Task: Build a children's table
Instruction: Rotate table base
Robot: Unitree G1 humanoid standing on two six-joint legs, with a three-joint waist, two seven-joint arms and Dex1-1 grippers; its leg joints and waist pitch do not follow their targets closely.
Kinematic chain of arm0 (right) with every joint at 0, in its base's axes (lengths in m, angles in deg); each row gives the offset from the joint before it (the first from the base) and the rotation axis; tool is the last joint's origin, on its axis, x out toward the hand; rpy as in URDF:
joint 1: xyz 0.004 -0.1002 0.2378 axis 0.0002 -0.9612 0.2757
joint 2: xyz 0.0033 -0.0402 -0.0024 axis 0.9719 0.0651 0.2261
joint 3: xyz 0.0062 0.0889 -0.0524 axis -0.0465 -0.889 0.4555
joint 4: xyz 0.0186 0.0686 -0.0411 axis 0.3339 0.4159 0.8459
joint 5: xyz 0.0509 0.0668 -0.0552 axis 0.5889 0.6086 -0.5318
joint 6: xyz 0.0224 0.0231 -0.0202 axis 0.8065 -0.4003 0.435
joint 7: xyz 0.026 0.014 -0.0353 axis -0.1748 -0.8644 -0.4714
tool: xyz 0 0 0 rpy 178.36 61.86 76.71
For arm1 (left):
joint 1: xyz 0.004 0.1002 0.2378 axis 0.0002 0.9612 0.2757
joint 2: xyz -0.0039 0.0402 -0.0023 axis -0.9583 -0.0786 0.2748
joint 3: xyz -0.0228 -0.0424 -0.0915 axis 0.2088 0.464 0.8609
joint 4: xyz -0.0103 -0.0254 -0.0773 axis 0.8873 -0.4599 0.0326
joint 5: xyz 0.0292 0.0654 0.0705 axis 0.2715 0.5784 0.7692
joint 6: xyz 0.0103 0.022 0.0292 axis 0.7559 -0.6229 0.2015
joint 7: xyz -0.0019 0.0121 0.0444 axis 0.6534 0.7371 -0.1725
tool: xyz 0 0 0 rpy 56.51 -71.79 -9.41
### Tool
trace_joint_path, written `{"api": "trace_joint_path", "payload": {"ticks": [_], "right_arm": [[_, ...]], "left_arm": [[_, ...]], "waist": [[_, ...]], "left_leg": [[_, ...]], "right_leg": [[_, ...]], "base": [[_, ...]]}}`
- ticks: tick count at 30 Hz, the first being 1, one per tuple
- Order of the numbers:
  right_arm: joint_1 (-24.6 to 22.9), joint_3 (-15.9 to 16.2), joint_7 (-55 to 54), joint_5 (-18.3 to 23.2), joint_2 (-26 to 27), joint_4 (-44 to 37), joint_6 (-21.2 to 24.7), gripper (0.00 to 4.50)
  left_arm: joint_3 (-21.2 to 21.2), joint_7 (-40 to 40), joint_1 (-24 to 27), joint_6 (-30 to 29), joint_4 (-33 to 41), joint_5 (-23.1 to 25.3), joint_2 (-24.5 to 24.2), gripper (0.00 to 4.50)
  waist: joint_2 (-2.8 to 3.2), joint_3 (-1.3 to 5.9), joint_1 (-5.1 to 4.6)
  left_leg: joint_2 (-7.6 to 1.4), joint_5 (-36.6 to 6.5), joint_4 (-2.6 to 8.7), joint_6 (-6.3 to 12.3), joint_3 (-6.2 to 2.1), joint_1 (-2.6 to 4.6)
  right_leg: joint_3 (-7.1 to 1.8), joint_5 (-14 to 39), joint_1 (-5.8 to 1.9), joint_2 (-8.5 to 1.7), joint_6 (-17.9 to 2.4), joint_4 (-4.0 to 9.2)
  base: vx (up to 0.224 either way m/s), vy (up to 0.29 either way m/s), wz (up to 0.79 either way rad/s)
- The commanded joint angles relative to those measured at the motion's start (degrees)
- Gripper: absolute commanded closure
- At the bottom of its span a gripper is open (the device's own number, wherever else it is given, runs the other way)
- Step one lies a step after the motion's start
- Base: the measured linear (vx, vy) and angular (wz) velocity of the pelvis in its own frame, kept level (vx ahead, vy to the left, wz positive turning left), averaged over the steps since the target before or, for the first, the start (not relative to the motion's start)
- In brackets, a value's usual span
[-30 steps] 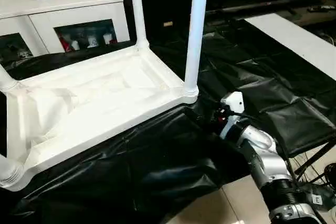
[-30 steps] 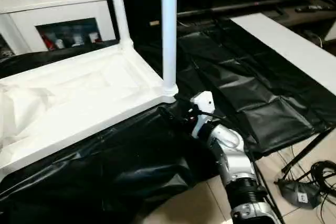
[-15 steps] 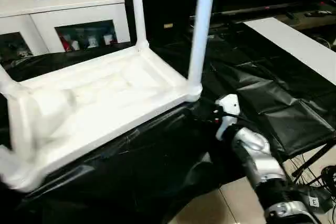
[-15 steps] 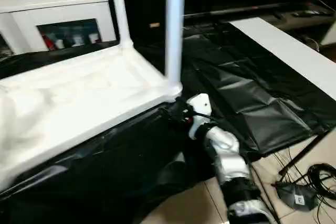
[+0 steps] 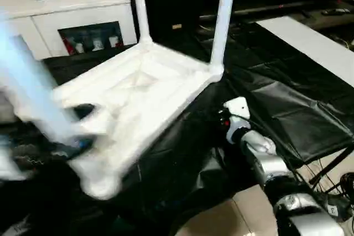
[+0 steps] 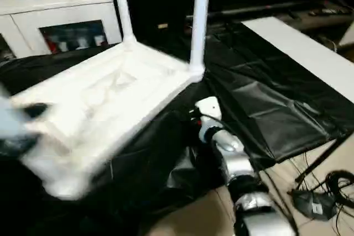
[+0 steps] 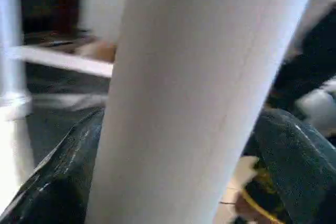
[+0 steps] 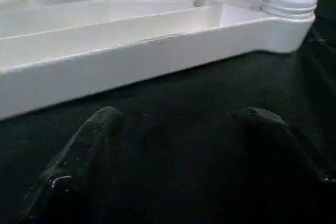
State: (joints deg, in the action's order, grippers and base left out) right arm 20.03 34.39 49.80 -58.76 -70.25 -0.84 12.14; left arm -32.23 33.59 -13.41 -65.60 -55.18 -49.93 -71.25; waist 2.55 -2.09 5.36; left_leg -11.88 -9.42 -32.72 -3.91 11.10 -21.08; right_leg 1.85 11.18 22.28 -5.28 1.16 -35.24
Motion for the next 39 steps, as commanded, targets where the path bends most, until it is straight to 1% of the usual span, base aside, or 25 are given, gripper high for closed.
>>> {"api": "trace_joint_path", "payload": {"ticks": [1,2,4,5,6,7,8,9,10,11,12,13,14,15,17,18,21,22,23,25,30,31,32,35,39], "right_arm": [[1.58,-0.63,-0.56,-0.39,-0.14,1.26,-0.11,0.76],[2.93,-0.23,-0.71,-0.97,0.07,2.99,-0.21,0.76],[3.89,0.38,-0.66,-1.61,0.42,4.16,0.04,0.76],[4.38,0.81,-0.74,-2.15,0.59,4.83,-0.02,0.76],[5.05,1.14,-0.62,-2.54,0.85,5.81,-0.23,0.76],[5.63,1.39,-0.34,-2.74,1.12,6.58,-0.18,0.76],[6.33,1.9,0.1,-3.13,1.41,7.42,0.11,0.76],[6.58,2.19,0.25,-3.42,1.47,7.78,0.25,0.76],[7.02,2.89,0.58,-4.13,1.57,8.55,0.76,0.76],[7.38,3.18,0.78,-4.6,1.63,9.26,0.95,0.76],[7.71,3.37,1.0,-4.91,1.73,9.92,1.16,0.76],[7.79,3.39,1.04,-4.96,1.76,10.09,1.2,0.76],[8.13,3.43,1.13,-5.14,1.89,10.87,1.39,0.76],[8.27,3.57,1.26,-5.36,1.94,11.23,0.94,0.76],[8.56,3.47,2.32,-5.17,2.28,11.88,0.54,0.76],[8.93,3.48,3.1,-5.13,2.55,12.54,0.43,0.76],[9.33,4.47,5.48,-5.76,3.1,13.24,-0.16,0.76],[9.38,4.87,6.36,-5.99,3.31,13.37,-0.57,0.76],[9.4,4.99,6.9,-5.98,3.48,13.39,-0.75,0.76],[9.48,4.98,8.03,-5.86,3.91,13.28,-2.39,0.76],[9.46,5.21,10.5,-5.72,4.74,12.94,-3.89,0.76],[9.35,5.36,11.28,-5.89,4.96,12.91,-4.57,0.76],[9.27,5.45,11.78,-5.98,5.09,12.85,-4.95,0.76],[8.86,5.78,14.2,-5.81,5.76,12.35,-5.53,0.76],[8.1,6.58,17.33,-6.12,6.71,11.78,-7.09,0.76]], "left_arm": [[-2.05,-1.11,-1.77,-0.79,2.07,-0.52,0.3,0.04],[-5.6,-2.15,-4.57,-0.9,2.55,1.17,2.19,0.04],[-9.0,-2.89,-7.02,-0.16,1.65,4.52,4.26,0.04],[-10.68,-3.03,-8.0,0.52,1.01,6.62,5.09,0.04],[-12.32,-3.47,-9.04,1.26,0.07,8.57,6.09,0.04],[-13.71,-3.63,-9.96,1.88,-0.72,10.12,6.82,0.04],[-15.39,-4.13,-11.55,2.41,-1.47,11.35,8.08,0.04],[-15.91,-4.31,-12.12,2.29,-1.55,11.2,8.43,0.04],[-17.14,-4.46,-13.64,2.26,-1.72,11.05,9.37,0.04],[-17.97,-4.61,-14.6,2.32,-1.86,10.96,9.87,0.04],[-18.95,-4.43,-15.7,2.43,-2.12,11.03,10.56,0.04],[-19.17,-4.36,-15.95,2.46,-2.2,11.08,10.73,0.04],[-20.18,-4.16,-17.15,2.41,-2.25,11.26,11.61,0.04],[-20.85,-4.12,-17.98,2.21,-2.15,11.29,12.23,0.04],[-22.3,-3.73,-19.51,2.07,-2.04,11.83,13.33,0.04],[-23.49,-3.28,-20.65,2.4,-2.4,12.77,14.34,0.04],[-25.45,-2.67,-22.3,2.87,-2.99,13.7,15.46,0.04],[-26.1,-2.4,-22.81,2.94,-3.24,13.95,15.71,0.04],[-26.47,-2.27,-23.08,2.96,-3.44,14.11,15.89,0.04],[-27.36,-2.09,-23.71,3.45,-4.19,15.01,16.52,0.04],[-28.79,-2.46,-25.1,5.39,-6.73,18.47,18.14,0.04],[-29.09,-2.68,-25.61,6.2,-7.74,19.73,18.54,0.04],[-29.24,-2.82,-25.9,6.7,-8.32,20.46,18.73,0.04],[-29.6,-3.6,-27.01,8.11,-10.38,22.28,19.67,0.04],[-29.95,-3.97,-28.11,9.72,-12.34,24.22,20.82,0.04]], "waist": [[0.22,2.78,-0.16],[-0.08,2.81,-0.47],[0.26,3.03,-0.42],[0.19,3.03,-0.59],[-0.27,3.08,-0.68],[-0.2,3.16,-0.64],[-0.04,3.33,-0.62],[0.04,3.41,-0.62],[-0.27,3.6,-0.64],[-0.26,3.75,-0.55],[-0.33,3.83,-0.5],[-0.2,3.81,-0.45],[-0.17,3.51,-0.56],[-0.52,3.48,-0.57],[-0.4,3.34,-0.57],[-0.7,3.27,-0.64],[-0.88,3.09,-0.69],[-0.7,3.1,-0.65],[-0.84,3.05,-0.86],[-1.1,3.05,-1.17],[-1.16,3.13,-1.98],[-0.99,3.16,-2.08],[-1.02,3.19,-2.2],[-0.97,3.28,-2.24],[-1.02,3.19,-2.41]], "left_leg": [[-0.37,-21.08,4.01,-3.54,-0.3,0.86],[-0.32,-19.42,3.74,-3.13,-0.13,0.81],[-0.37,-18.39,3.53,-3.31,-0.1,1.05],[-0.34,-17.2,3.57,-3.06,-0.18,0.61],[-0.39,-16.52,3.53,-2.91,-0.11,0.59],[-0.34,-15.92,3.45,-2.72,-0.13,0.63],[-0.31,-14.31,3.23,-2.37,-0.05,0.65],[-0.31,-13.78,3.13,-2.36,-0.03,0.62],[-0.26,-11.9,2.94,-2.05,0.0,0.37],[-0.29,-10.73,2.72,-1.71,0.07,0.45],[-0.35,-10.17,2.61,-1.52,0.05,0.39],[-0.33,-9.85,2.55,-1.38,0.06,0.31],[-0.38,-11.18,2.56,-1.36,0.11,0.15],[-0.42,-11.99,2.56,-1.41,0.19,0.23],[-0.51,-14.06,2.72,-1.95,0.11,0.28],[-0.57,-14.63,2.76,-2.01,0.15,0.3],[-0.56,-16.29,2.88,-2.54,0.0,0.1],[-0.54,-16.66,2.89,-2.66,-0.06,0.2],[-0.53,-16.92,2.88,-2.76,-0.08,0.1],[-0.54,-16.63,2.91,-2.6,-0.11,-0.06],[-0.53,-15.73,2.75,-1.63,-0.17,-0.15],[-0.56,-15.2,2.73,-1.43,-0.21,-0.17],[-0.56,-15.13,2.66,-1.15,-0.16,-0.08],[-0.65,-14.54,2.6,-0.5,-0.12,0.0],[-0.69,-14.83,2.65,0.07,-0.15,-0.18]], "right_leg": [[-1.22,14.75,-1.16,-1.08,-10.51,4.03],[-1.24,14.23,-1.1,-1.0,-10.37,3.93],[-1.28,13.82,-1.08,-1.13,-10.27,3.85],[-1.23,12.61,-1.38,-1.16,-10.28,3.76],[-1.21,12.14,-1.42,-1.08,-10.17,3.74],[-1.19,11.6,-1.43,-1.08,-10.29,3.62],[-1.18,9.2,-1.45,-1.03,-10.84,3.45],[-1.16,8.18,-1.45,-1.0,-11.16,3.3],[-1.1,5.53,-1.67,-0.92,-11.66,2.97],[-1.03,3.21,-1.53,-0.8,-12.44,2.75],[-0.98,2.14,-1.53,-0.82,-12.9,2.6],[-0.91,1.56,-1.49,-0.74,-13.23,2.49],[-0.86,2.3,-1.4,-0.72,-13.53,2.5],[-0.92,3.26,-1.4,-0.79,-13.43,2.63],[-1.0,5.93,-1.36,-1.01,-12.97,2.78],[-1.05,6.61,-1.32,-1.02,-12.82,2.92],[-1.14,9.48,-1.44,-1.24,-12.19,3.0],[-1.15,10.54,-1.37,-1.31,-11.85,3.09],[-1.19,11.01,-1.41,-1.36,-11.84,3.14],[-1.17,10.83,-1.5,-1.37,-11.89,3.16],[-1.12,9.61,-1.63,-1.39,-12.95,3.11],[-1.11,8.87,-1.68,-1.43,-13.31,3.0],[-1.09,8.51,-1.61,-1.37,-13.58,3.02],[-1.07,6.94,-1.64,-1.34,-14.53,2.91],[-1.01,6.8,-1.77,-1.44,-15.09,2.91]], "base": [[0.0,0.0,0.0],[0.0,0.0,0.0],[0.0,0.0,0.0],[0.0,0.0,0.0],[0.0,0.0,0.0],[0.0,0.0,0.0],[0.0,0.0,0.0],[0.0,0.0,0.0],[0.0,0.0,0.0],[0.0,0.0,0.0],[0.0,0.0,0.0],[0.0,0.0,0.0],[0.0,0.0,0.0],[0.0,0.0,0.0],[0.0,0.0,0.0],[0.0,0.0,0.0],[0.0,0.0,0.0],[0.0,0.0,0.0],[0.0,0.0,0.0],[0.0,0.0,0.0],[0.0,0.0,0.0],[0.0,0.0,0.0],[0.0,0.0,0.0],[0.0,0.0,0.0],[0.0,0.0,0.0]]}}
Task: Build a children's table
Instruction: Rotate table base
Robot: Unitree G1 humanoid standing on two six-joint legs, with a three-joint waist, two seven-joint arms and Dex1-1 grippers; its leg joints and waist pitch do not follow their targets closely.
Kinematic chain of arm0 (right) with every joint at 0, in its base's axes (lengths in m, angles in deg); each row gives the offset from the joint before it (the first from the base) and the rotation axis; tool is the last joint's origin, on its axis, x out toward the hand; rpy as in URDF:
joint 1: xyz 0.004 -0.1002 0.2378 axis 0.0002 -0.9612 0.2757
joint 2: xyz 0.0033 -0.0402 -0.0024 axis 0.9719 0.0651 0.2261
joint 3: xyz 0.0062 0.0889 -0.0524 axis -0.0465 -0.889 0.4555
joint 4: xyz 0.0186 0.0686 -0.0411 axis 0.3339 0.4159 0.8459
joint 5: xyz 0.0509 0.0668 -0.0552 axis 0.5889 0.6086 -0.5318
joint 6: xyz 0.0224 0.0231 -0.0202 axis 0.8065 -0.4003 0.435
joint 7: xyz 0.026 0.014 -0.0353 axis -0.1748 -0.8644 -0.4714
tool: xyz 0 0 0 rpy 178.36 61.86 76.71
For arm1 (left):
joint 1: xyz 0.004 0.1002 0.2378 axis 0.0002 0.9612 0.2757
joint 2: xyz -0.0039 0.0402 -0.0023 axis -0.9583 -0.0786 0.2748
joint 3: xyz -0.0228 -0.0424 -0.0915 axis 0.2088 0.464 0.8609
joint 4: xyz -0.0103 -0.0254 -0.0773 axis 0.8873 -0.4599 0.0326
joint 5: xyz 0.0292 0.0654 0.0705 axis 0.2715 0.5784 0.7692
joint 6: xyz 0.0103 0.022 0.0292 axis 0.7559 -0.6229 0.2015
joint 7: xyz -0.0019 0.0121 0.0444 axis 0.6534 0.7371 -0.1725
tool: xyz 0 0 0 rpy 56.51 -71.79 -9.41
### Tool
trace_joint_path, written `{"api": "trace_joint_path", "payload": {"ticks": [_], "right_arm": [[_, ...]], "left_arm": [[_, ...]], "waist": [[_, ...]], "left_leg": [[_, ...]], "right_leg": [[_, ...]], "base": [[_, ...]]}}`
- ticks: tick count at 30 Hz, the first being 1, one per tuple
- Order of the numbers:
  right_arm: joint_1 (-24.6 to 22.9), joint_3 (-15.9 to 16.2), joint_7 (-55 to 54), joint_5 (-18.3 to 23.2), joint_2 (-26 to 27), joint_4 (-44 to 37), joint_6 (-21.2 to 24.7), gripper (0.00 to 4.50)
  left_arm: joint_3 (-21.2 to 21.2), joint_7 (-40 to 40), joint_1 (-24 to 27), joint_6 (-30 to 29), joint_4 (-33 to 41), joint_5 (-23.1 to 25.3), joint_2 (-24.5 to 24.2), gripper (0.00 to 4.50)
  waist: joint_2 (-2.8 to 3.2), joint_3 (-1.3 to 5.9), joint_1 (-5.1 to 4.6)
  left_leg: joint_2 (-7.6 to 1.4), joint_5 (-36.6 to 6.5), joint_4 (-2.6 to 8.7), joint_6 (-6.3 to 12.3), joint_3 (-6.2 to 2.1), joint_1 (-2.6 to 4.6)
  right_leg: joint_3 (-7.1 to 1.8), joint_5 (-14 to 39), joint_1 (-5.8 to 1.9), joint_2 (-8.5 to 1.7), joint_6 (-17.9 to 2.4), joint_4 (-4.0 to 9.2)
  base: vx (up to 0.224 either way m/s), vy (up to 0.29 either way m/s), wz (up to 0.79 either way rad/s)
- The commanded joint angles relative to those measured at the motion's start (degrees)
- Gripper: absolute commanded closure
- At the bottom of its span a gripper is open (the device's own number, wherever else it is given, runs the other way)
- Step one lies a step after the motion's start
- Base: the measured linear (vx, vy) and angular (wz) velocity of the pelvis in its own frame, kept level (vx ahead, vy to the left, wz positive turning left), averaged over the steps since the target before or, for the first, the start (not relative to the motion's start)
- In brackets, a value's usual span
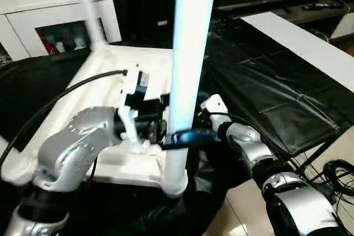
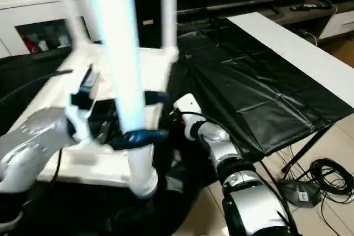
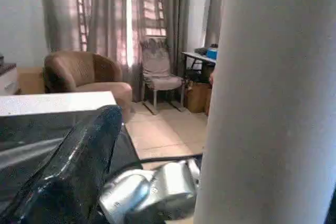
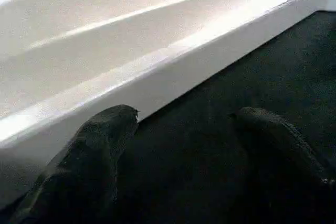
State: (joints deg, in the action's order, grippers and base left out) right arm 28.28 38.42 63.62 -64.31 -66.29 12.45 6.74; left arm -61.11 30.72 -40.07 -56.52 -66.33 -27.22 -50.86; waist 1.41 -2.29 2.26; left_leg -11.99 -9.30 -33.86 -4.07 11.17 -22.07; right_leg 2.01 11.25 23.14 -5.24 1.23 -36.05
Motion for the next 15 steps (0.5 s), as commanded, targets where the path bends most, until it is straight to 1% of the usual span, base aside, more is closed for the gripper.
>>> {"api": "trace_joint_path", "payload": {"ticks": [1,2,5,8,13,15], "right_arm": [[-0.28,2.68,4.11,-0.58,2.96,-1.58,-1.86,0.76],[-0.28,2.68,4.11,-0.58,2.96,-1.58,-1.86,0.76],[-0.64,3.28,5.24,-1.07,3.65,-1.59,-2.66,0.76],[-0.76,3.38,5.77,-1.44,4.21,-1.41,-3.17,0.76],[-1.12,3.51,7.62,-1.3,4.52,-1.42,-3.4,0.76],[-1.64,3.95,8.09,-1.65,4.58,-1.53,-3.86,0.76]], "left_arm": [[-1.2,-1.1,-1.71,0.95,-1.65,1.87,0.73,0.04],[-1.2,-1.1,-1.71,0.95,-1.65,1.87,0.73,0.04],[-1.59,-1.04,-2.61,2.21,-3.33,3.42,1.7,0.04],[-1.73,-1.33,-3.54,3.92,-5.4,5.8,2.21,0.04],[-1.58,-1.97,-4.34,5.15,-7.34,7.41,2.69,0.04],[-1.48,-2.77,-5.0,6.47,-9.06,9.14,3.03,0.04]], "waist": [[0.26,3.39,0.63],[0.25,3.39,0.6],[0.29,3.31,0.51],[0.3,3.3,0.52],[0.25,3.31,0.46],[0.22,3.27,0.45]], "left_leg": [[-0.59,-15.36,3.75,0.26,-0.2,0.91],[-0.62,-15.6,3.76,0.3,-0.19,1.02],[-0.67,-16.45,3.91,0.19,-0.26,1.0],[-0.68,-17.01,3.94,0.12,-0.31,1.05],[-0.7,-17.09,3.99,0.25,-0.36,1.01],[-0.75,-17.37,4.02,0.41,-0.35,1.03]], "right_leg": [[-1.19,7.18,-2.58,-1.52,-15.33,3.75],[-1.19,7.45,-2.5,-1.47,-15.47,3.8],[-1.17,8.37,-2.52,-1.51,-15.53,3.9],[-1.21,9.09,-2.47,-1.58,-15.42,3.99],[-1.2,9.06,-2.48,-1.6,-15.43,3.96],[-1.2,9.03,-2.41,-1.56,-15.47,4.04]], "base": [[0.0,0.0,0.0],[0.0,0.0,0.0],[0.0,0.0,0.0],[0.0,0.0,0.0],[0.0,0.0,0.0],[0.0,0.0,0.0]]}}
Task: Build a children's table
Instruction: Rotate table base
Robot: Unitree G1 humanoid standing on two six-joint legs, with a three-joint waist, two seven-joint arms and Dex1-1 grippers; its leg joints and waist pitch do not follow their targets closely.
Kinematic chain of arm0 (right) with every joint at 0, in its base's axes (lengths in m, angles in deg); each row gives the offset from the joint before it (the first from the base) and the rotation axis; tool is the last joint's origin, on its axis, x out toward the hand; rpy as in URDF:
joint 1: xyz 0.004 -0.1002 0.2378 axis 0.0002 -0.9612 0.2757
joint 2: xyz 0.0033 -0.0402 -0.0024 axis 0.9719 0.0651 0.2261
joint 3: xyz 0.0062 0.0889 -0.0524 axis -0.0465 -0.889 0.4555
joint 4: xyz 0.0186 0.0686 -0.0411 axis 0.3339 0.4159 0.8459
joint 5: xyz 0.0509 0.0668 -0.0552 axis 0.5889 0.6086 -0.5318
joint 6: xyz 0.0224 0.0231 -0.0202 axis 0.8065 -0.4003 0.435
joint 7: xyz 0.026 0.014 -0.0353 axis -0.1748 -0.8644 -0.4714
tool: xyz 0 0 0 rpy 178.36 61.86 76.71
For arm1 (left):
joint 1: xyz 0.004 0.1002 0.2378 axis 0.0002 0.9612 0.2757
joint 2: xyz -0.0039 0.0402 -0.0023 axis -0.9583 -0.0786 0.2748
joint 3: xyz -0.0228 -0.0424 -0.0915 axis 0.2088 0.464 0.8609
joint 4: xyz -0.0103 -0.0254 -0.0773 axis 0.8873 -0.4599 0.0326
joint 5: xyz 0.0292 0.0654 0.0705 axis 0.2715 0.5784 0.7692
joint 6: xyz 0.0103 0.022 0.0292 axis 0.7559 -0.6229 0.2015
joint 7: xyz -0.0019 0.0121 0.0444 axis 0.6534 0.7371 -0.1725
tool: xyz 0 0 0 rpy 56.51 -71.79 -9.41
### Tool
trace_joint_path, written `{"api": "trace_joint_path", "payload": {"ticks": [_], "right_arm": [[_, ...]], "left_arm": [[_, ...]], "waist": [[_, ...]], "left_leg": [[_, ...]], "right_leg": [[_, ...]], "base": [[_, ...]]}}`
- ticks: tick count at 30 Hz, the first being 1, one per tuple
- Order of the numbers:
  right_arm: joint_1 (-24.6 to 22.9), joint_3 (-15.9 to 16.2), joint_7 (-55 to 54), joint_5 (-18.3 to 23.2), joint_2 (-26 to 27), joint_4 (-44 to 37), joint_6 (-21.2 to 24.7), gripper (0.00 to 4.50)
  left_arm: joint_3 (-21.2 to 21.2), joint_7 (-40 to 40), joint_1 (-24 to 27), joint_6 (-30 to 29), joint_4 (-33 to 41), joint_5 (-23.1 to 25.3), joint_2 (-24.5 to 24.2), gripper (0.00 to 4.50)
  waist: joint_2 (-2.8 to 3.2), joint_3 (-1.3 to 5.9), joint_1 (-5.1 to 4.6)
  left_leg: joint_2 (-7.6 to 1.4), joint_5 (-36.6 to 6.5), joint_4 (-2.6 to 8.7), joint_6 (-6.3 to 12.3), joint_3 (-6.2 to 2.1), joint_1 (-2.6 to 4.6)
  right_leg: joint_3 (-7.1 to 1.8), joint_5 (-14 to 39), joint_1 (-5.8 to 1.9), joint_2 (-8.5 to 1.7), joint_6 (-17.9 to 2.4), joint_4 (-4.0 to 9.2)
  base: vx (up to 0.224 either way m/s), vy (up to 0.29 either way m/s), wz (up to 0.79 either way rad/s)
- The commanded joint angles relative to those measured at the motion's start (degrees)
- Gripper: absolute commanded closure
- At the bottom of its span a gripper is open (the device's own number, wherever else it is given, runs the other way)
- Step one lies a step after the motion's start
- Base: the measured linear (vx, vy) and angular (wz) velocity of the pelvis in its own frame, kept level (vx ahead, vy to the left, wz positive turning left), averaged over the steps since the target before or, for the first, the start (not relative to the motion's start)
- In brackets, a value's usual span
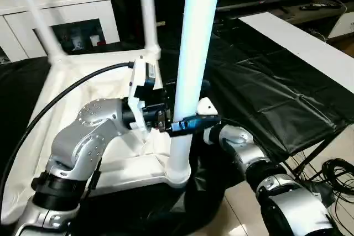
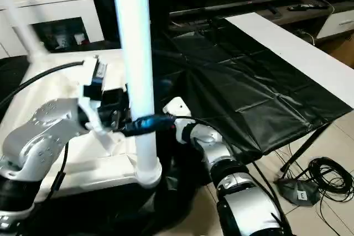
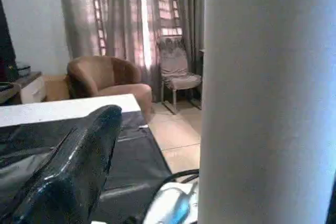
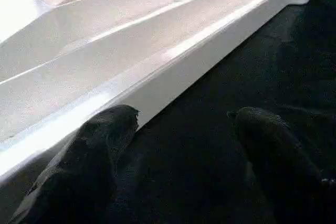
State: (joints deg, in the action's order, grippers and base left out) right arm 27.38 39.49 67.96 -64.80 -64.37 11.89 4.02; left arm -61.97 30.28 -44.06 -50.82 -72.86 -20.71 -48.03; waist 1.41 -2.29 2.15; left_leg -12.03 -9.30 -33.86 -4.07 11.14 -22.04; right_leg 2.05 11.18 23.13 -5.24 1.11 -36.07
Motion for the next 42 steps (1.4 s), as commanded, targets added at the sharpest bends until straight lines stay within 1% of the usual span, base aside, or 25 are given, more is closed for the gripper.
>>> {"api": "trace_joint_path", "payload": {"ticks": [1,5,11,13,15,16,17,18,19,21,22,25,27,28,29,32,33,34,35,37,38,39,40,41,42], "right_arm": [[-0.86,2.98,3.71,-1.23,2.64,-0.96,-1.25,0.76],[-1.19,2.79,4.05,-0.85,2.52,-0.77,-1.47,0.76],[-1.38,1.83,6.02,-0.11,2.35,-1.34,-2.5,0.76],[-0.19,0.23,0.89,0.13,1.92,-0.88,-3.11,0.76],[0.95,-1.89,-3.43,1.11,1.41,-0.48,-3.27,0.76],[0.95,-1.89,-3.43,1.11,1.41,-0.48,-3.27,0.76],[1.71,-4.38,-4.54,3.21,0.71,-0.57,-2.69,0.76],[1.89,-5.43,-4.49,4.22,0.28,-0.78,-2.47,0.76],[1.89,-5.43,-4.49,4.22,0.28,-0.78,-2.47,0.76],[1.36,-6.84,-3.13,5.81,-1.71,-2.26,-2.58,0.76],[1.05,-7.01,-2.69,6.02,-2.16,-2.73,-2.67,0.76],[-0.8,-7.63,-0.85,6.91,-3.75,-5.42,-2.89,0.76],[-2.41,-7.99,0.37,7.55,-4.61,-7.7,-2.85,0.76],[-2.81,-8.05,0.64,7.72,-4.78,-8.26,-2.8,0.76],[-4.97,-8.24,1.84,8.43,-5.43,-11.49,-2.37,0.76],[-6.42,-8.44,2.25,9.03,-5.75,-13.84,-1.48,0.76],[-7.28,-8.69,2.01,9.49,-5.88,-15.4,-0.5,0.76],[-8.71,-9.46,1.09,10.92,-5.97,-18.83,3.16,0.76],[-10.84,-10.38,-1.38,12.28,-6.13,-24.04,8.44,0.76],[-11.91,-10.54,-2.91,12.14,-6.23,-26.59,10.45,0.76],[-14.99,-10.2,-5.87,10.58,-6.52,-32.84,11.89,0.76],[-16.32,-10.0,-6.85,9.64,-6.65,-35.19,10.83,0.76],[-16.32,-10.0,-6.85,9.64,-6.65,-35.19,10.83,0.76],[-19.45,-9.94,-9.71,7.37,-6.53,-41.19,11.06,0.76],[-20.64,-10.02,-11.1,6.39,-6.38,-43.59,11.82,0.76]], "left_arm": [[-0.58,-2.53,-1.18,1.12,-2.98,3.09,0.34,0.04],[-0.49,-4.02,-2.22,3.09,-5.76,6.05,0.89,0.04],[-0.26,-9.03,-4.53,6.85,-12.78,13.1,0.58,0.04],[0.22,-11.29,-5.5,8.1,-15.65,15.43,0.3,0.04],[0.66,-12.32,-5.89,9.0,-17.28,16.58,-0.08,0.04],[0.66,-12.32,-5.89,9.0,-17.28,16.58,-0.08,0.04],[1.41,-13.22,-6.29,9.61,-18.92,17.24,-0.25,0.04],[1.85,-13.74,-6.51,10.07,-19.94,17.62,-0.3,0.04],[1.85,-13.74,-6.51,10.07,-19.94,17.62,-0.3,0.04],[2.9,-15.26,-7.3,11.78,-22.98,18.87,-0.56,0.04],[3.05,-15.38,-7.4,12.07,-23.46,19.02,-0.67,0.04],[3.44,-15.71,-7.72,13.19,-25.5,19.76,-1.37,0.04],[3.97,-16.06,-7.74,13.59,-26.45,19.98,-1.79,0.04],[4.12,-16.17,-7.72,13.68,-26.61,20.0,-1.87,0.04],[5.12,-16.89,-7.68,13.78,-27.25,19.89,-2.16,0.04],[5.89,-17.06,-7.57,13.76,-27.52,19.55,-2.15,0.04],[6.34,-17.42,-7.21,14.0,-27.28,19.49,-2.15,0.04],[7.46,-18.15,-5.96,14.18,-25.73,18.93,-1.91,0.04],[9.44,-19.51,-3.51,13.69,-22.39,17.39,-1.24,0.04],[10.32,-19.89,-2.2,13.19,-20.6,16.26,-0.83,0.04],[10.97,-21.34,1.91,10.76,-15.64,15.01,-0.35,0.04],[10.76,-22.24,3.71,9.76,-13.77,15.31,-0.3,0.04],[10.76,-22.24,3.71,9.76,-13.77,15.31,-0.3,0.04],[10.71,-25.28,8.21,8.38,-9.64,15.87,0.81,0.04],[10.87,-26.7,10.18,7.92,-7.87,15.93,1.52,0.04]], "waist": [[0.22,3.25,0.61],[0.06,3.15,0.52],[-0.07,2.87,0.23],[-0.12,2.74,0.17],[-0.09,2.78,0.28],[-0.1,2.74,0.26],[-0.13,2.74,0.27],[1.08,2.8,0.43],[0.33,2.83,0.08],[0.92,2.86,0.3],[0.78,2.92,0.4],[0.96,3.12,0.64],[0.87,3.29,0.64],[0.81,3.34,0.7],[0.7,3.44,0.74],[0.64,3.73,0.71],[0.98,3.71,0.76],[1.15,3.7,0.71],[1.02,3.61,0.68],[0.95,3.77,0.71],[1.33,3.77,0.78],[1.23,3.7,0.83],[1.25,3.67,0.82],[1.41,3.5,0.8],[1.38,3.3,0.83]], "left_leg": [[-0.7,-17.38,4.03,0.42,-0.32,0.99],[-0.68,-18.33,4.16,0.29,-0.43,0.94],[-0.64,-21.53,4.46,-0.46,-0.76,0.92],[-0.62,-22.49,4.58,-0.94,-0.97,0.96],[-0.52,-23.4,4.54,-1.39,-1.03,1.28],[-0.54,-23.71,4.58,-1.54,-1.11,1.29],[-0.5,-23.93,4.56,-1.47,-1.07,1.29],[-0.44,-24.54,4.54,-1.73,-1.17,1.59],[-0.41,-24.89,4.55,-1.51,-1.12,1.33],[-0.35,-24.87,4.57,-1.35,-1.2,1.42],[-0.43,-24.42,4.5,-1.28,-1.15,1.45],[-0.37,-22.26,4.53,-0.83,-1.15,1.04],[-0.34,-20.73,4.38,-0.47,-1.1,0.92],[-0.37,-19.54,4.35,0.02,-1.08,0.76],[-0.34,-18.15,4.19,0.5,-1.02,0.66],[-0.24,-13.97,4.0,1.65,-1.05,0.39],[-0.23,-13.75,3.99,1.78,-1.06,0.4],[-0.27,-14.05,3.96,1.95,-1.02,0.56],[-0.32,-13.33,4.03,2.29,-1.06,0.58],[-0.35,-11.34,3.94,2.6,-1.04,0.56],[-0.46,-11.27,3.95,2.59,-0.98,0.69],[-0.58,-11.59,4.02,2.47,-0.92,0.7],[-0.55,-12.31,4.1,2.33,-0.86,0.76],[-0.51,-14.28,4.24,1.85,-0.76,0.94],[-0.67,-15.09,4.41,1.34,-0.75,0.92]], "right_leg": [[-1.28,9.27,-2.42,-1.62,-15.27,4.12],[-1.31,11.68,-2.43,-1.75,-14.61,4.33],[-1.26,17.76,-2.15,-1.87,-12.45,4.94],[-1.28,20.17,-1.95,-1.98,-11.55,5.22],[-1.26,22.14,-1.68,-1.99,-11.16,5.45],[-1.26,22.48,-1.6,-2.0,-11.06,5.49],[-1.26,22.69,-1.51,-1.95,-11.0,5.57],[-1.28,22.58,-1.34,-1.96,-11.06,5.51],[-1.18,21.63,-1.5,-1.72,-11.16,5.52],[-1.09,21.29,-1.46,-1.73,-11.2,5.56],[-1.14,20.05,-1.45,-1.7,-11.56,5.49],[-1.03,16.03,-1.89,-1.66,-12.55,5.13],[-1.04,13.74,-2.03,-1.66,-13.2,4.88],[-1.02,11.75,-2.21,-1.65,-13.6,4.76],[-1.03,9.56,-2.35,-1.61,-14.06,4.55],[-0.87,3.8,-2.83,-1.51,-15.19,4.02],[-0.85,3.26,-2.83,-1.54,-15.42,3.97],[-0.84,2.93,-2.78,-1.52,-15.69,4.01],[-0.88,1.44,-3.05,-1.4,-15.78,4.02],[-0.82,-1.08,-3.14,-1.43,-15.96,3.89],[-0.8,-1.31,-2.94,-1.43,-16.18,3.91],[-0.8,-1.04,-2.92,-1.42,-15.94,4.04],[-0.78,0.13,-2.84,-1.34,-15.26,4.24],[-0.8,3.32,-2.56,-1.25,-14.68,4.55],[-0.88,4.7,-2.51,-1.27,-14.22,4.69]], "base": [[0.0,0.0,0.0],[0.0,0.0,0.0],[0.0,0.0,0.0],[0.0,0.0,0.0],[0.0,0.0,0.0],[0.0,0.0,0.0],[0.0,0.0,0.0],[0.0,0.0,0.0],[0.0,0.0,0.0],[0.0,0.0,0.0],[0.0,0.0,0.0],[0.0,0.0,0.0],[0.0,0.0,0.0],[0.0,0.0,0.0],[0.0,0.0,0.0],[0.0,0.0,0.0],[0.0,0.0,0.0],[0.0,0.0,0.0],[0.0,0.0,0.0],[0.0,0.0,0.0],[0.0,0.0,0.0],[0.0,0.0,0.0],[0.0,0.0,0.0],[0.0,0.0,0.0],[0.0,0.0,0.0]]}}
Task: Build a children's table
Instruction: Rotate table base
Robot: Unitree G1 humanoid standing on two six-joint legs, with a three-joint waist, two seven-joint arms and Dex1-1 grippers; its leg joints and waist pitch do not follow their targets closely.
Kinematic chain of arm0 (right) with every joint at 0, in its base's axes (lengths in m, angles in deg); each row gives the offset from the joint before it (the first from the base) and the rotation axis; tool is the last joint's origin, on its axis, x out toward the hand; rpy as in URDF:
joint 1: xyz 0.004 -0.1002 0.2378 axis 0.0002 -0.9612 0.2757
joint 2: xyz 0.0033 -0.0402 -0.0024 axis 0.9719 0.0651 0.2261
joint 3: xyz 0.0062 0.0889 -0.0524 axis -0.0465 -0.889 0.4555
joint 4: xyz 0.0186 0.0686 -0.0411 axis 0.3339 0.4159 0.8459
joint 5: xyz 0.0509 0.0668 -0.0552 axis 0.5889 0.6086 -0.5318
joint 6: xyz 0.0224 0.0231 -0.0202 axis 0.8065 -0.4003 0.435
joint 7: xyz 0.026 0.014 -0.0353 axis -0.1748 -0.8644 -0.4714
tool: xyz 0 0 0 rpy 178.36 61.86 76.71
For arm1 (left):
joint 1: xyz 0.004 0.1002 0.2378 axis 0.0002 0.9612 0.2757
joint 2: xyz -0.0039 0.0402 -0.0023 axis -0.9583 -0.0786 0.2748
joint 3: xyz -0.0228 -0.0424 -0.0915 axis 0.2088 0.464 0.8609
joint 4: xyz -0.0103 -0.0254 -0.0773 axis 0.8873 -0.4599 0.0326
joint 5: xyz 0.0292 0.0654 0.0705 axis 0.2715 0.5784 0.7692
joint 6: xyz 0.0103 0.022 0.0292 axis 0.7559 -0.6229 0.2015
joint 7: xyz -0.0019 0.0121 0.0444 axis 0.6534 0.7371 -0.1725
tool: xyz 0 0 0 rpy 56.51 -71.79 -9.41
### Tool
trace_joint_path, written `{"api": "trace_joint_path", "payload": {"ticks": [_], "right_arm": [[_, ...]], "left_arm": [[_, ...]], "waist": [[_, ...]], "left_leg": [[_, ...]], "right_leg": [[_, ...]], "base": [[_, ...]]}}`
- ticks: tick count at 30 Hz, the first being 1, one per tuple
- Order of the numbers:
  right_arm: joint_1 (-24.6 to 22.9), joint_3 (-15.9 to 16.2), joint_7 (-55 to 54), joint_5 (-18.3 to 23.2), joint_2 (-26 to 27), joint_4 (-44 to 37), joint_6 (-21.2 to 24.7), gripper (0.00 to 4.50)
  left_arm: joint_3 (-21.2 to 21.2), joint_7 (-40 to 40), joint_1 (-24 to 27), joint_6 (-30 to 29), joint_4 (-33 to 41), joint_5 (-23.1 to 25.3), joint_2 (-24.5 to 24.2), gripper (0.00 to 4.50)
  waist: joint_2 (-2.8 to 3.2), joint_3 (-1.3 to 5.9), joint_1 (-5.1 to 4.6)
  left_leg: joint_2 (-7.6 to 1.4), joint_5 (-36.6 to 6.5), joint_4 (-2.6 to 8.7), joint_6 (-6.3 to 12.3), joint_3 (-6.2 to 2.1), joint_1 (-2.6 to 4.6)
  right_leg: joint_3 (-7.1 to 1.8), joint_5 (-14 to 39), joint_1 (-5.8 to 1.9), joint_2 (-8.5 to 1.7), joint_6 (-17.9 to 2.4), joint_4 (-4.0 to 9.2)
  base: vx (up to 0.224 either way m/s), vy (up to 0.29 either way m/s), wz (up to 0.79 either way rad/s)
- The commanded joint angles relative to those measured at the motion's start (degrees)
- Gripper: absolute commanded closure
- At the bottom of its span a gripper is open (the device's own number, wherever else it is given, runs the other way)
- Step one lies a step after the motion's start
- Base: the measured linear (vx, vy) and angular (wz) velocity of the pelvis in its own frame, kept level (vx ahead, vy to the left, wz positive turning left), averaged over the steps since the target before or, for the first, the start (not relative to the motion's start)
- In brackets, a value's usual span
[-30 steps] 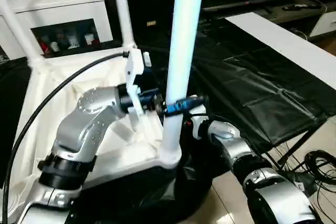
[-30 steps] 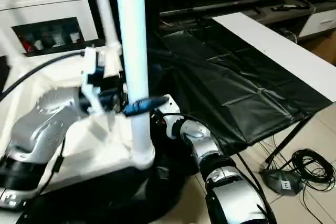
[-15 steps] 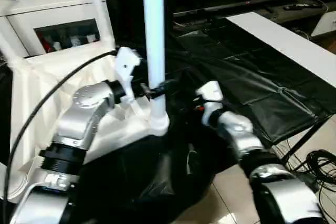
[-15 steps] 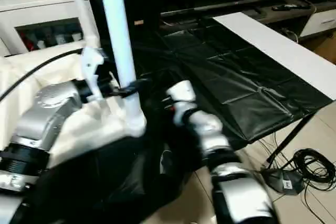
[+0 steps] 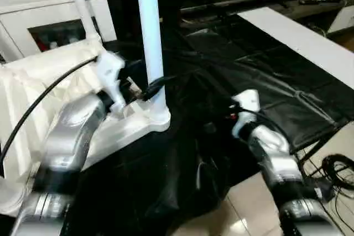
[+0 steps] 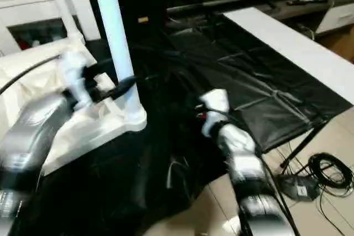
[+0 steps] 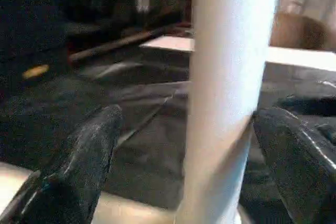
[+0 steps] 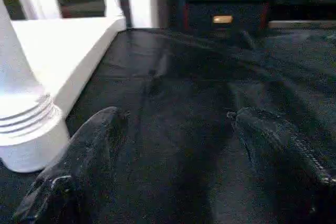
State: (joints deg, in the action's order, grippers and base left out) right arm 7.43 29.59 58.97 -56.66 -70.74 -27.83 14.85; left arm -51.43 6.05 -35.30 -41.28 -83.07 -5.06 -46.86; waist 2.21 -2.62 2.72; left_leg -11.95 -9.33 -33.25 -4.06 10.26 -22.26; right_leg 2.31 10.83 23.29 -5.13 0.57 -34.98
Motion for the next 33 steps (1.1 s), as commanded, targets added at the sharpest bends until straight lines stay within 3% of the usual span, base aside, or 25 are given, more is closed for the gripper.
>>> {"api": "trace_joint_path", "payload": {"ticks": [1,3,4,5,6,7,9,10,11,13,14,15,16,17,18,19,20,22,23,24,26,28,30,31,33], "right_arm": [[-2.16,-0.52,-4.36,-2.88,0.65,-6.95,2.24,0.76],[-4.64,-1.21,-8.57,-4.62,2.26,-12.43,4.15,0.76],[-4.71,-1.21,-8.69,-4.67,2.33,-12.6,4.22,0.76],[-5.17,-1.23,-9.49,-5.01,2.74,-13.72,4.71,0.76],[-6.1,-0.65,-10.22,-5.02,2.99,-16.08,6.03,0.76],[-6.73,-0.16,-10.6,-4.92,3.05,-17.76,7.14,0.76],[-8.85,1.53,-10.16,-3.6,2.85,-21.23,10.47,0.76],[-9.8,2.26,-9.41,-3.23,2.63,-22.36,11.35,0.76],[-10.79,2.77,-8.86,-2.95,2.55,-23.37,11.82,0.76],[-12.15,3.6,-8.02,-3.1,2.39,-25.23,12.72,0.76],[-13.39,4.77,-6.76,-3.42,2.1,-26.85,13.41,0.76],[-13.76,5.25,-6.11,-3.46,1.92,-27.16,13.4,0.76],[-14.05,5.48,-5.99,-3.17,2.11,-27.35,13.84,0.76],[-14.15,5.56,-6.07,-3.04,2.28,-27.36,14.12,0.76],[-14.15,5.65,-6.44,-3.07,2.63,-27.1,14.3,0.76],[-14.11,5.73,-6.76,-3.06,2.86,-26.92,14.56,0.76],[-14.03,6.77,-6.72,-2.95,2.77,-26.35,14.6,0.76],[-13.71,7.09,-6.81,-2.66,3.07,-25.57,14.65,0.76],[-13.64,7.19,-6.69,-2.48,3.28,-25.24,14.62,0.76],[-13.67,7.43,-6.7,-2.59,3.41,-25.18,14.51,0.76],[-13.99,7.66,-6.82,-2.84,3.45,-25.72,14.89,0.76],[-14.48,7.32,-7.56,-3.03,3.49,-26.45,15.23,0.76],[-15.01,6.72,-8.29,-2.84,3.16,-26.84,15.24,0.76],[-15.22,6.33,-8.55,-2.74,2.86,-27.02,15.21,0.76],[-15.35,5.89,-8.59,-2.51,2.45,-27.24,15.31,0.76]], "left_arm": [[0.76,-5.37,4.52,-1.04,4.37,1.11,2.07,0.04],[1.77,-10.94,9.26,0.88,6.25,3.34,5.45,0.04],[1.84,-11.19,9.51,1.16,6.24,3.74,5.7,0.04],[2.04,-12.88,10.33,3.01,6.21,5.07,6.49,0.04],[2.83,-15.57,11.55,5.19,6.5,6.35,8.35,0.04],[3.36,-17.3,12.29,6.58,6.78,7.1,9.56,0.04],[3.42,-24.09,15.32,3.94,8.55,13.17,9.58,0.04],[2.7,-26.02,16.74,1.72,9.58,15.77,8.6,0.04],[2.72,-25.82,18.05,-0.15,10.25,15.05,8.25,0.04],[3.3,-25.51,19.88,0.67,11.64,13.52,9.17,0.04],[3.92,-26.34,20.99,2.05,12.79,13.06,10.54,0.04],[3.99,-26.82,21.05,1.83,12.96,13.08,10.87,0.04],[3.5,-27.5,20.79,2.0,12.89,14.56,10.62,0.04],[3.27,-27.83,20.58,2.06,12.79,15.3,10.56,0.04],[3.25,-28.04,20.19,1.7,12.52,15.56,10.73,0.04],[3.24,-28.27,19.8,1.27,12.29,15.73,10.98,0.04],[3.35,-29.29,18.98,3.0,11.75,15.46,12.11,0.04],[3.04,-29.9,18.51,5.03,11.37,15.91,12.48,0.04],[2.61,-30.06,18.39,5.07,11.31,16.57,12.32,0.04],[2.19,-30.23,18.26,4.48,11.4,17.22,12.12,0.04],[1.3,-29.35,17.82,4.88,11.31,17.74,12.26,0.04],[0.49,-28.45,17.52,5.06,10.87,17.68,12.41,0.04],[0.17,-27.55,17.5,5.25,9.99,16.5,13.27,0.04],[0.02,-27.09,17.76,6.16,9.66,15.9,13.78,0.04],[-0.29,-26.74,18.04,7.22,9.36,15.56,14.18,0.04]], "waist": [[0.23,3.33,0.32],[-0.07,3.29,0.32],[0.2,3.12,0.42],[-0.05,2.99,0.49],[0.05,2.98,0.55],[-0.26,2.79,0.61],[-0.31,2.76,0.79],[0.48,2.06,1.05],[0.42,2.65,0.45],[1.18,3.22,0.38],[1.02,3.07,0.04],[1.38,3.21,0.17],[1.37,3.13,0.18],[1.86,2.93,0.51],[1.74,2.73,0.54],[1.97,2.48,0.8],[1.69,2.23,0.9],[1.89,2.3,1.09],[2.23,2.13,0.97],[2.29,2.07,0.99],[2.15,1.98,0.97],[2.08,1.98,1.04],[2.28,2.07,1.02],[2.17,1.95,0.91],[1.71,2.18,0.82]], "left_leg": [[-0.9,-15.85,4.1,0.8,0.05,0.93],[-0.67,-18.4,4.18,0.38,0.17,1.19],[-0.73,-19.53,4.34,-0.25,0.09,1.24],[-0.64,-21.24,4.44,-0.66,-0.01,1.35],[-0.63,-21.73,4.52,-0.99,-0.1,1.37],[-0.63,-22.35,4.65,-1.25,-0.19,1.28],[-0.77,-22.81,4.71,-1.47,-0.29,1.35],[0.44,-22.99,6.76,3.2,-2.66,-2.7],[1.15,-21.27,5.48,5.86,-3.57,-2.22],[1.47,-16.41,4.59,8.43,-4.85,-2.32],[1.66,-12.28,4.28,10.68,-5.74,-2.97],[1.76,-11.1,4.34,11.48,-6.1,-2.92],[1.94,-8.99,3.98,13.28,-6.93,-2.46],[2.46,-7.74,4.05,14.51,-7.76,-2.36],[2.78,-7.61,4.19,14.61,-8.28,-2.57],[3.28,-9.69,4.59,13.56,-9.02,-2.61],[3.63,-12.75,5.0,11.56,-9.8,-2.62],[4.5,-14.64,5.27,9.27,-10.95,-2.88],[5.23,-16.07,5.8,7.85,-11.92,-2.95],[5.6,-17.2,6.0,6.95,-12.32,-3.04],[6.91,-22.27,6.74,3.24,-13.5,-3.55],[7.42,-24.18,6.92,1.82,-14.23,-3.2],[8.19,-23.96,7.22,1.04,-15.33,-2.89],[8.9,-24.41,7.61,0.33,-15.93,-3.36],[9.78,-23.38,7.33,-0.16,-16.32,-3.93]], "right_leg": [[-1.2,7.32,-2.81,-1.33,-12.17,3.91],[-1.33,13.37,-2.33,-1.32,-9.92,4.65],[-1.45,16.12,-2.07,-1.39,-8.45,5.02],[-1.45,19.62,-1.78,-1.33,-6.81,5.4],[-1.46,20.78,-1.71,-1.37,-6.19,5.47],[-1.49,22.03,-1.63,-1.28,-5.16,5.73],[-1.6,22.35,-1.49,-1.24,-3.95,5.82],[1.91,23.27,-4.27,-2.1,-2.16,5.4],[2.69,23.32,-3.95,-3.15,-3.01,5.91],[3.97,19.63,-4.81,-3.56,-7.55,6.11],[4.83,14.47,-5.37,-3.1,-9.82,5.61],[5.32,12.91,-5.59,-2.73,-10.39,5.2],[5.69,9.42,-5.31,-2.12,-11.75,4.62],[6.12,8.54,-5.72,-1.69,-12.65,4.15],[6.12,8.8,-5.8,-1.57,-12.83,3.96],[6.14,10.81,-6.1,-1.51,-13.02,3.74],[5.96,12.57,-6.27,-1.75,-13.45,3.8],[5.72,13.63,-6.87,-2.24,-13.65,3.82],[5.61,14.67,-7.16,-2.03,-13.46,3.68],[5.53,15.55,-7.35,-2.08,-13.16,3.72],[5.08,19.06,-7.94,-2.75,-12.05,4.05],[4.6,20.4,-7.73,-2.95,-12.58,4.24],[4.08,20.65,-8.06,-2.95,-13.06,4.35],[3.87,22.08,-8.55,-3.03,-12.58,4.24],[3.46,23.96,-9.0,-3.66,-11.42,4.64]], "base": [[0.0,0.0,0.0],[0.0,0.0,0.0],[0.0,0.0,0.0],[0.0,0.0,0.0],[0.0,0.0,0.0],[0.0,0.0,0.0],[0.0,0.0,0.0],[0.0,0.0,0.0],[-0.005,-0.003,0.35],[0.023,-0.01,0.52],[0.024,-0.031,0.5],[0.032,-0.023,0.51],[0.032,-0.023,0.51],[0.031,-0.011,0.49],[0.011,-0.025,0.44],[0.011,-0.025,0.44],[0.0,-0.014,0.46],[-0.007,0.005,0.49],[-0.009,-0.016,0.48],[-0.013,0.001,0.44],[-0.016,0.003,0.46],[-0.016,-0.015,0.56],[-0.011,-0.016,0.56],[-0.012,-0.015,0.54],[-0.022,-0.008,0.45]]}}
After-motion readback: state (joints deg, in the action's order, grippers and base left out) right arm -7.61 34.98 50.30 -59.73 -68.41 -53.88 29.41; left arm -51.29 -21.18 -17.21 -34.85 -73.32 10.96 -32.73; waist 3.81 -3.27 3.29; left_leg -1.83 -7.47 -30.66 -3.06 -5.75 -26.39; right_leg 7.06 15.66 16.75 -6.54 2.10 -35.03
